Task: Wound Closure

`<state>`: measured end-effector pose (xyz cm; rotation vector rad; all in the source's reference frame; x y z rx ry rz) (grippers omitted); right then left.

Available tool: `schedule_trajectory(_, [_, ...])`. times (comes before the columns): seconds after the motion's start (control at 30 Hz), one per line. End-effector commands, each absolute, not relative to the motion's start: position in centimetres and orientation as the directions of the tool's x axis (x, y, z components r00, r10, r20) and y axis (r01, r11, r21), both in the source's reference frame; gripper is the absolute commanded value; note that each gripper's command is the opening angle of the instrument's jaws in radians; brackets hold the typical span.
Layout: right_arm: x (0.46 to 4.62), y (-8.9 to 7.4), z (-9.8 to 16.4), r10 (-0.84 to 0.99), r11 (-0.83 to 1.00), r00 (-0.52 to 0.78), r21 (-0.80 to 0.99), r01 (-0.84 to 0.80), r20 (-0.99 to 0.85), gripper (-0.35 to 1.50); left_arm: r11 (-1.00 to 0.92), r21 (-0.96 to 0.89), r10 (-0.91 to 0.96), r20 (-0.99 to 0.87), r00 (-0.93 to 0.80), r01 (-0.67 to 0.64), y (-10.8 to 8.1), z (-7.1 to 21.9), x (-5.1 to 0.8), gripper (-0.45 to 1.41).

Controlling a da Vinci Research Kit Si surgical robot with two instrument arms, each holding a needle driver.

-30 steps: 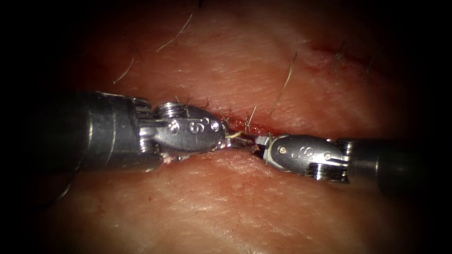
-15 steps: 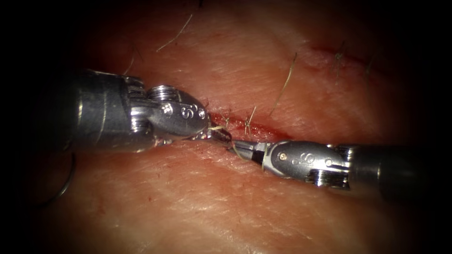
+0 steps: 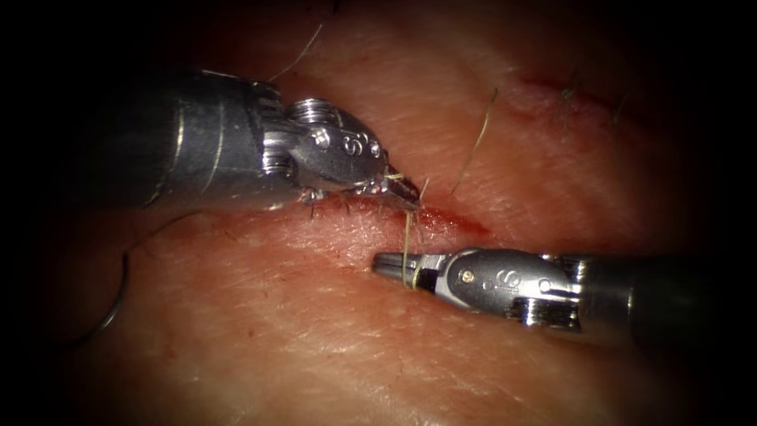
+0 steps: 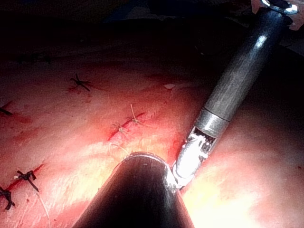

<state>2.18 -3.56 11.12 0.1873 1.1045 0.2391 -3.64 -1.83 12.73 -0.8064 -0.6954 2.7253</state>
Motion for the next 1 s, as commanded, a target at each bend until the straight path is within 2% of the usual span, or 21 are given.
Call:
schedule_trajectory(0.03, [2.25,-3.60,11.15,0.279,0.960,0.414,0.266,-0.090,-0.867,-0.35,-0.865,-0.496,0.329,-0.457,-0.826,-0.070,-1.81,12.82,-3.69,-0.45])
schedule_trajectory(0.37, [2.23,-3.54,11.05,0.274,0.962,0.328,0.257,-0.093,-0.904,-0.35,-0.869,-0.492,0.321,-0.465,-0.825,-0.061,-1.72,13.14,-3.76,-0.45])
schedule_trajectory(0.67, [2.19,-3.50,10.81,0.269,0.960,0.183,0.247,-0.134,-0.946,-0.35,-0.860,-0.509,0.337,-0.521,-0.784,-0.031,-1.72,13.47,-3.97,-0.45])
schedule_trajectory(0.83, [2.19,-3.51,10.81,0.267,0.959,0.178,0.243,-0.146,-0.947,-0.35,-0.862,-0.507,0.338,-0.534,-0.775,-0.026,-1.71,13.56,-4.11,-0.45])
schedule_trajectory(0.9, [2.19,-3.51,10.84,0.266,0.958,0.185,0.237,-0.163,-0.946,0.26,-0.862,-0.507,0.338,-0.538,-0.772,-0.024,-1.70,13.55,-4.14,-0.45])
schedule_trajectory(0.93, [2.19,-3.51,10.84,0.271,0.956,0.179,0.242,-0.168,-0.946,0.42,-0.862,-0.507,0.339,-0.541,-0.770,-0.024,-1.69,13.55,-4.16,-0.45])
schedule_trajectory(1.0, [2.20,-3.51,10.86,0.270,0.956,0.180,0.241,-0.169,-0.946,0.57,-0.862,-0.507,0.339,-0.542,-0.769,-0.022,-1.69,13.54,-4.17,-0.45])
